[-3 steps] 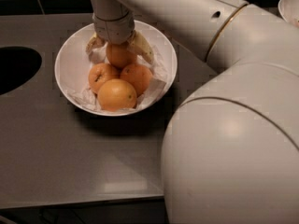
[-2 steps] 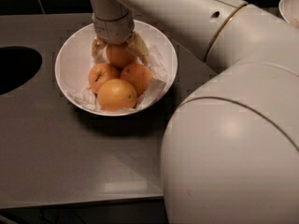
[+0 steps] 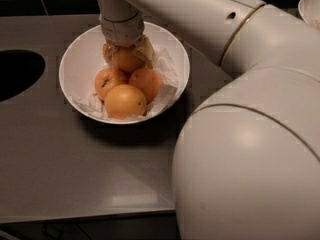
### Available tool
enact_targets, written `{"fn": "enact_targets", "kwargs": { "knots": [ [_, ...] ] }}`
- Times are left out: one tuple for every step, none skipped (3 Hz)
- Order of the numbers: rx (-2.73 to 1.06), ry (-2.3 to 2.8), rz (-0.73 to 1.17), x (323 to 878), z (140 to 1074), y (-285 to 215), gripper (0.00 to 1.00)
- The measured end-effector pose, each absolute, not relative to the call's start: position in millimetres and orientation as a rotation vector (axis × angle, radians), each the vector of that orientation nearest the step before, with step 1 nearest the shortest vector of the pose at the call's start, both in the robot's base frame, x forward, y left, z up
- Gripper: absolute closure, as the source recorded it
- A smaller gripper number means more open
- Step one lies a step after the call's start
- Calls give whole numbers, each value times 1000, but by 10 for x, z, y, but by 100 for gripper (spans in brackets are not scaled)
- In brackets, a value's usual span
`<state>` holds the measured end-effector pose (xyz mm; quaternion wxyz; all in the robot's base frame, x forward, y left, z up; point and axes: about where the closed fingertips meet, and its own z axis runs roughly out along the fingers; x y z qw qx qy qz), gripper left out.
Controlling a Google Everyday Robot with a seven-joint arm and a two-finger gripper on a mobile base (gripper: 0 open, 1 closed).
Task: Pick orange from white bowl
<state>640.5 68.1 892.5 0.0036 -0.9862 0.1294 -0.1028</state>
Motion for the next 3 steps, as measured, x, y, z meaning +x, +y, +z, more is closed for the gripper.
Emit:
{"fn": "enact_targets", "kwargs": {
  "knots": [
    [-3091,406,-322,6405,8927,681,89],
    [-3091,406,-323,6405,8982,681,100],
    [-3067,442,-403,6409,9142,685,100]
  ]
}}
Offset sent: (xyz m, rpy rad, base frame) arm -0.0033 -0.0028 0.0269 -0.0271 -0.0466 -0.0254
